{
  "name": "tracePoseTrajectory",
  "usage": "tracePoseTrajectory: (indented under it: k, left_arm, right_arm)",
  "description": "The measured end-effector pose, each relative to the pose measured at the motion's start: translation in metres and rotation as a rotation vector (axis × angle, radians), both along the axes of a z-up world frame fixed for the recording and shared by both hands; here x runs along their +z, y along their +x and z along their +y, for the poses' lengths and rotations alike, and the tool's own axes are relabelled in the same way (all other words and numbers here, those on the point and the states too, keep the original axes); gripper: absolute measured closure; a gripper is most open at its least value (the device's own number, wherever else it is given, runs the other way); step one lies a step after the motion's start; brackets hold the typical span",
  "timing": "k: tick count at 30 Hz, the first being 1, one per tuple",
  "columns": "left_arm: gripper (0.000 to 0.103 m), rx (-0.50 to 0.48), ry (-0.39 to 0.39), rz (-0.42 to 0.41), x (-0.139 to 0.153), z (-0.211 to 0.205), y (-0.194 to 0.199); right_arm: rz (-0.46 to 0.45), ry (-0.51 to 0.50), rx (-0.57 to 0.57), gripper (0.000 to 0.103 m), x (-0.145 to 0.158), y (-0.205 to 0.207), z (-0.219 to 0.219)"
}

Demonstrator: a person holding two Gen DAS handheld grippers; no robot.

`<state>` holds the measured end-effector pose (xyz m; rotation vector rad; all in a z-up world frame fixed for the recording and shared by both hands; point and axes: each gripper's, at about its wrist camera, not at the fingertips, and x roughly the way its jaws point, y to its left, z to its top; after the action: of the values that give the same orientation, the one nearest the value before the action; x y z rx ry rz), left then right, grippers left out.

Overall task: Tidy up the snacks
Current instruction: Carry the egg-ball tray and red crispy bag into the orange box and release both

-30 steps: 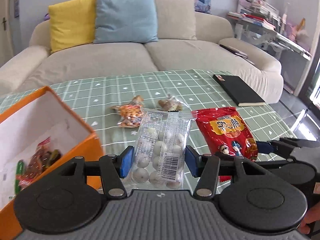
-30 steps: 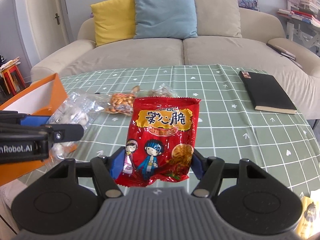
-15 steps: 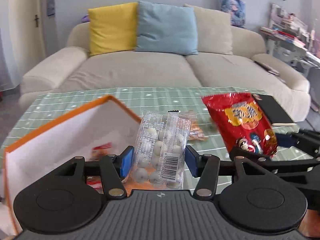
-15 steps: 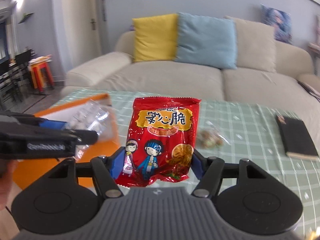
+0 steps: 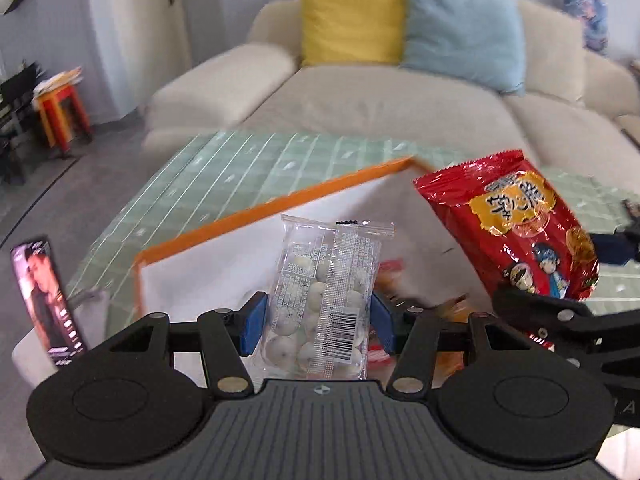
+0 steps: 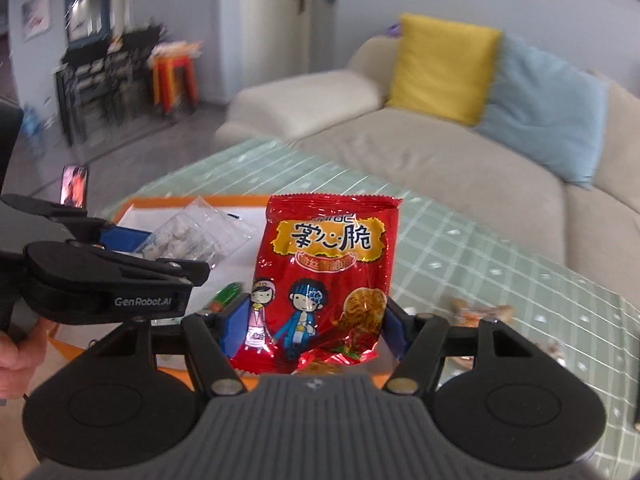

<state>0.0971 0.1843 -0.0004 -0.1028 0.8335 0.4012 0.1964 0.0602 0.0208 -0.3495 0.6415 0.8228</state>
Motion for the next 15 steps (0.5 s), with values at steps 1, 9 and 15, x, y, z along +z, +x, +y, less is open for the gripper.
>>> tracePoseTrajectory:
  k: [1,9,15]
  left_arm:
    - [0.04,0.012,0.005,0.022,-0.003,0.005,-0.001]
    - [0.04,0.03,0.088,0.164,-0.026,0.028,0.009]
    - [0.039,-0.007,0.161,0.255,-0.043,0.023,0.022]
  right_arm:
    - [0.011,-0.023,0.013,0.038,-0.002,0.003,0.009]
    - [0.104,-0.192,0.084,0.038,-0.03,0.034,0.062]
    - [0.128,-0.276,0.083,0.038,-0.047,0.042,0.09]
